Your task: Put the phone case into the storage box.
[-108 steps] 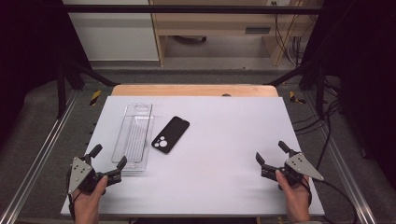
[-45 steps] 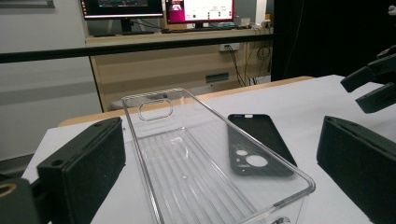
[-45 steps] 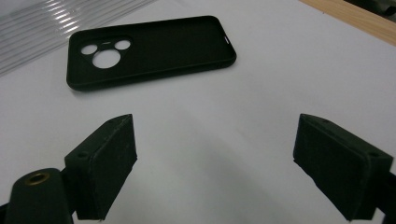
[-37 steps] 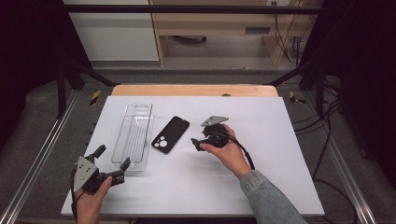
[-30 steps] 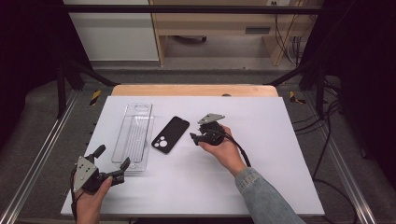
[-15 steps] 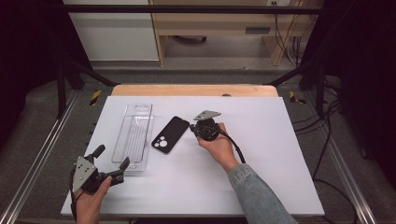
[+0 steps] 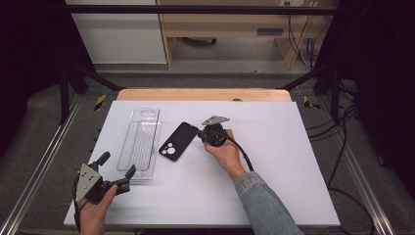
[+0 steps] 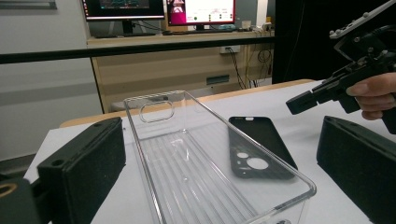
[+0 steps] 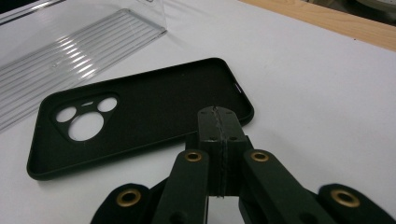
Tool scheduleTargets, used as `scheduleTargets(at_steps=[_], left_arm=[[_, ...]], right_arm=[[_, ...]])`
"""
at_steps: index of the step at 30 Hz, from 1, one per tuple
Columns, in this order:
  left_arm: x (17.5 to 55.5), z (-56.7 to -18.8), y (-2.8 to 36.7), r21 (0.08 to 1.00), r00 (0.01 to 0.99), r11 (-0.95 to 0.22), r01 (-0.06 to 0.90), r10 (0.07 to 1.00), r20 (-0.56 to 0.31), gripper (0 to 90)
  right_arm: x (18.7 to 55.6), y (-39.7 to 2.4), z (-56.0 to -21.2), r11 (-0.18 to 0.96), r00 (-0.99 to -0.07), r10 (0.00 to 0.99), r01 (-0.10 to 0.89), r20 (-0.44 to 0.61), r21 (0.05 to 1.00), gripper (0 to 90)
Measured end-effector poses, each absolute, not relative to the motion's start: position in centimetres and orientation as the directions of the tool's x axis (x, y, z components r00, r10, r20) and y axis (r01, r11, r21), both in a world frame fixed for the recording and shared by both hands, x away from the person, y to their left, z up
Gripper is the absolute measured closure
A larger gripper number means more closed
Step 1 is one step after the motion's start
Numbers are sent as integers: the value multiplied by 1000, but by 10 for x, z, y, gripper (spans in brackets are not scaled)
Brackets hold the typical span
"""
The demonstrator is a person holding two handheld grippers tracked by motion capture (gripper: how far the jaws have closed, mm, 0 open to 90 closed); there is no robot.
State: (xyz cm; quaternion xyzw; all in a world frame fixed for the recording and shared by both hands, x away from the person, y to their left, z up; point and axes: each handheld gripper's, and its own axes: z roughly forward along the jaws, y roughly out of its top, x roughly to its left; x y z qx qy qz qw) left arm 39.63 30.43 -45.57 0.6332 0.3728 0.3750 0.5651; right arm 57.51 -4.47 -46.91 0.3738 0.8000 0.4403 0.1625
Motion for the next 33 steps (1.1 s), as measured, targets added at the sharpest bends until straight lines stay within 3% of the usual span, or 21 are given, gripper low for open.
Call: scheduleTargets(at_steps=[18,33], left_arm=[[397,-456,303,994,445,-92,52,894,60,10],[397,-456,303,995,445,-91,51,894,59,10]], right_arm=[[595,-17,-484,327,-660,746,482,92,813,900],[602,0,-484,425,-660,751,484,1,765,900]])
